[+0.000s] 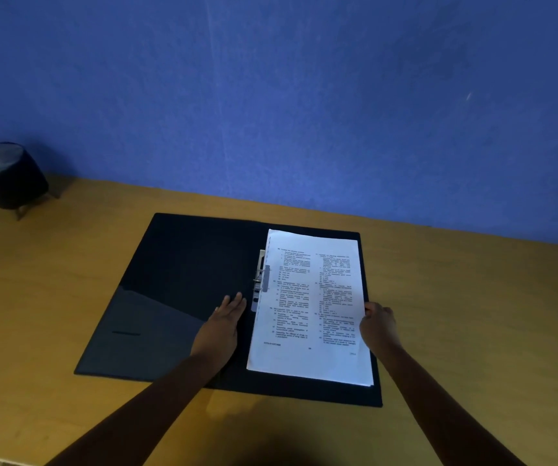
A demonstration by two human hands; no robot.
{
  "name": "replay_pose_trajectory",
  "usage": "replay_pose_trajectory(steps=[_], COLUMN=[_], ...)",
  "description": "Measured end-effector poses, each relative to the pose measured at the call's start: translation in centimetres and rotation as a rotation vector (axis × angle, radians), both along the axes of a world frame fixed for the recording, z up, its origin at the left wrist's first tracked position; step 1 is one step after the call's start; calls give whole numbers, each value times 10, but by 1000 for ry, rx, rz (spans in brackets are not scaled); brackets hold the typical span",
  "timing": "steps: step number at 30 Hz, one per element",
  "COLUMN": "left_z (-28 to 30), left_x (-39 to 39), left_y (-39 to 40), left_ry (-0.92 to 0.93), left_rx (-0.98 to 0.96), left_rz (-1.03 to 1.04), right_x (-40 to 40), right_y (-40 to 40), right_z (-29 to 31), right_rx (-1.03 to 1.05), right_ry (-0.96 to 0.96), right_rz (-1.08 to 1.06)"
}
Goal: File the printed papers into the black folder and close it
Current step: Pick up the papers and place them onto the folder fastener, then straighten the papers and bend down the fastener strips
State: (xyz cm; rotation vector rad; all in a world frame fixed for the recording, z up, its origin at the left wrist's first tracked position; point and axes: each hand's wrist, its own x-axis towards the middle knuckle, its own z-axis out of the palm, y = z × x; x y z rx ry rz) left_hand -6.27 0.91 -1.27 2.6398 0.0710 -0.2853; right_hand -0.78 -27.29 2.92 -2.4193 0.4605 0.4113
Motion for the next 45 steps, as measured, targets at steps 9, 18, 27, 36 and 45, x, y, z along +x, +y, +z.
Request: replay_pose_trajectory(steps=[9,18,27,36,45], left_z=[4,-2,-7,-9,3], left_x=[11,-19,-24,-24,-24], left_y=[-24,-26,-33,-33,-36], left_ry=[29,-61,-120,-136,-129], left_rx=[-126,-80,46,92,45], left_rz=[-101,-319,-303,-313,-308], right_x=[3,9,1,3,44], right_y=[-25,-24,-23,-29,-23], right_z=[3,2,-10,-11,12], right_rx=[-17,-10,-20,37,-83], right_ry=[-40,-15,-54,-43,-218], right_rz=[-111,-114,-74,-89,86])
